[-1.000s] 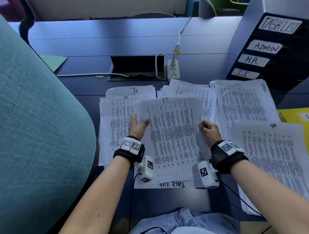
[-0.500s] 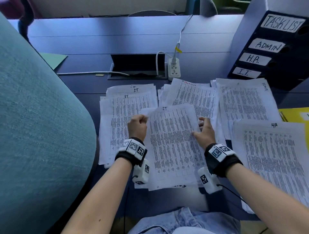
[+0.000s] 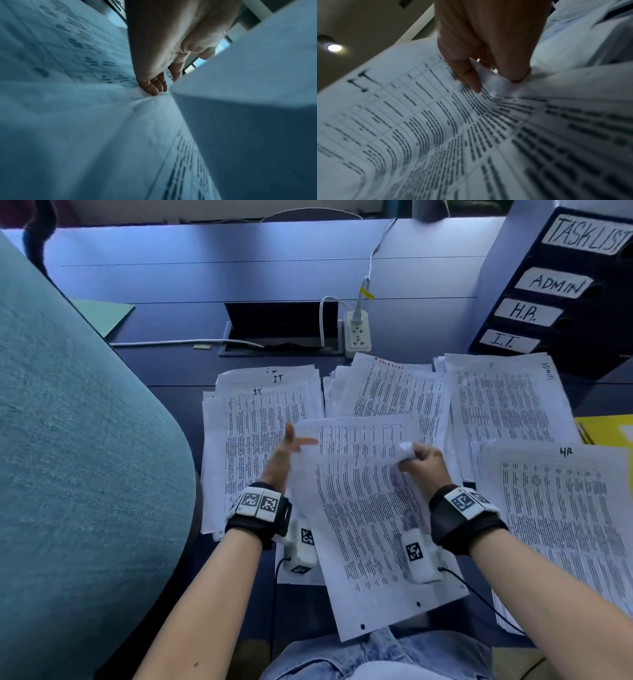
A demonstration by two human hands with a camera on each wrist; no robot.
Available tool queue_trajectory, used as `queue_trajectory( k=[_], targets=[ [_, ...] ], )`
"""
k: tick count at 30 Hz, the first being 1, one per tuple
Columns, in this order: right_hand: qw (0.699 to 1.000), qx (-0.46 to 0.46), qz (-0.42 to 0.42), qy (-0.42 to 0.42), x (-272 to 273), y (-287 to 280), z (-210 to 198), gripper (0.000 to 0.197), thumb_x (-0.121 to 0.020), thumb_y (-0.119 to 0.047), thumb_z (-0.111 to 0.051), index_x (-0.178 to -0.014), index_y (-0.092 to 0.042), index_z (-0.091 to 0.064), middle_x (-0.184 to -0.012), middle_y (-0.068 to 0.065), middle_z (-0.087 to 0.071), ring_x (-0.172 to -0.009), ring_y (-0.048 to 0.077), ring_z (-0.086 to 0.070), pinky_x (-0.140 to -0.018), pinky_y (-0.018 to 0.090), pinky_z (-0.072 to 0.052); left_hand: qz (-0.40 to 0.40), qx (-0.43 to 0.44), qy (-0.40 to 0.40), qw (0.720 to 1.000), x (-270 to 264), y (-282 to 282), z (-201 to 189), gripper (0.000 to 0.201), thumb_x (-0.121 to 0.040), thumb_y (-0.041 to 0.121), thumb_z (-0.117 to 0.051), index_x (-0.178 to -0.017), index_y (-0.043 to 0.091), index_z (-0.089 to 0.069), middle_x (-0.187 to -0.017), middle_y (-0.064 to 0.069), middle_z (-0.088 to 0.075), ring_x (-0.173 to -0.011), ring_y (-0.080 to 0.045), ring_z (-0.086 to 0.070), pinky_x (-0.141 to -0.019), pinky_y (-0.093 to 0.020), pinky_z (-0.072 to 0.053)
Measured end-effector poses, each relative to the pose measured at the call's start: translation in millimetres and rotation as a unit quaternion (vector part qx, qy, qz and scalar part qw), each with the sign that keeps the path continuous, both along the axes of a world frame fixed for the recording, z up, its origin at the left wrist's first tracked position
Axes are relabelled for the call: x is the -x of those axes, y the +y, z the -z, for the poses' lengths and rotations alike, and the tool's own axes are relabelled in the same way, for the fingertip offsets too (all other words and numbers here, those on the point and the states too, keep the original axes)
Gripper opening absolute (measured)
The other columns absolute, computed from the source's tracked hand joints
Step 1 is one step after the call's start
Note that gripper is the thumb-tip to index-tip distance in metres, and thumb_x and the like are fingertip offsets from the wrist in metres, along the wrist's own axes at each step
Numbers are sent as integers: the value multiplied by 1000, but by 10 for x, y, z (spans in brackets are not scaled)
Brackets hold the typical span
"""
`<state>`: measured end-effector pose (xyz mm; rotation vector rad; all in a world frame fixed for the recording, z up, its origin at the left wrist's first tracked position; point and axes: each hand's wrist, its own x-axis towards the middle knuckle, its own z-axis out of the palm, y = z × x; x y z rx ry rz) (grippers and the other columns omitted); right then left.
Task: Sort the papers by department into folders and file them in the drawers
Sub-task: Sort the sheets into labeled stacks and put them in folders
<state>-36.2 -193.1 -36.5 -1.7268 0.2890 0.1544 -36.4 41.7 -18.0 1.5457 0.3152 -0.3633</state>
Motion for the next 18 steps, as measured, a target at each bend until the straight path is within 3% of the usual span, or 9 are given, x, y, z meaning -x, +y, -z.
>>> queue_trajectory(
  k=[2, 4, 6, 9, 11, 13, 16, 18],
  targets=[
    [1000, -1, -15, -1, 32, -64, 77, 55, -78, 20, -41, -44, -20, -58, -48, -4, -47, -53, 14, -39, -55, 23, -31, -44, -29, -1, 999, -20, -27, -12, 63, -99, 44, -12, -132, 2, -44, -145, -19, -34, -134, -32, -32, -111, -48, -20],
    [1000, -25, -18, -1, 64, -129, 131, 61, -70, 25, -33, -35, -20, -53, -43, -8, -48, -49, 10, -43, -54, 22, -32, -62, -8, 1, 998, -24, -34, -19, 60, -94, 45, -34, -132, -1, -41, -140, -28, -37, -131, -41, -34, -112, -51, -25],
    [999, -29, -17, 4, 91, -164, 119, 57, -68, 23, -34, -34, -20, -54, -42, -7, -51, -47, 5, -47, -55, 21, -38, -66, -5, 19, 998, -25, -25, -1, 58, -82, 33, -58, -128, 0, -42, -129, -23, -49, -123, -37, -46, -107, -48, -35],
    [999, -35, 6, 17, 84, -197, 101, 40, -78, 17, -51, -61, -16, -63, -57, -7, -61, -58, 7, -55, -61, 23, -46, -71, -73, 1, 995, -41, -27, 63, 29, -83, 6, -63, -111, 3, -53, -98, -6, -58, -93, -23, -58, -86, -38, -52],
    [998, -53, 34, 24, 68, -201, 90, 21, -81, 11, -57, -89, -7, -64, -82, 4, -66, -77, 14, -60, -77, 30, -50, -43, -112, -24, 993, -35, -50, 72, 13, -81, 0, -64, -88, 9, -59, -86, -6, -61, -84, -25, -59, -80, -41, -53],
    [996, -62, 48, 33, 70, -188, 70, 21, -81, 8, -60, -97, -4, -64, -89, 5, -65, -84, 17, -60, -82, 30, -48, 2, -139, -23, 990, -21, -36, 72, 16, -80, -2, -64, -77, 12, -58, -82, -11, -62, -80, -27, -61, -79, -46, -54],
    [997, 9, 75, 19, -28, -186, -56, 23, -82, 8, -56, -69, -11, -59, -72, 3, -60, -69, 13, -55, -65, 20, -46, 7, -167, -44, 985, -53, 0, 21, 17, -84, -4, -58, -77, 12, -59, -85, -15, -64, -80, -28, -62, -80, -45, -54],
    [990, 88, 105, -21, -183, -231, -206, 34, -82, 5, -53, -54, -14, -49, -57, 1, -50, -56, 14, -46, -57, 21, -40, -34, -207, -74, 975, -134, 67, -81, 14, -89, 2, -54, -81, 13, -59, -93, -15, -65, -82, -23, -60, -79, -36, -52]
  ],
)
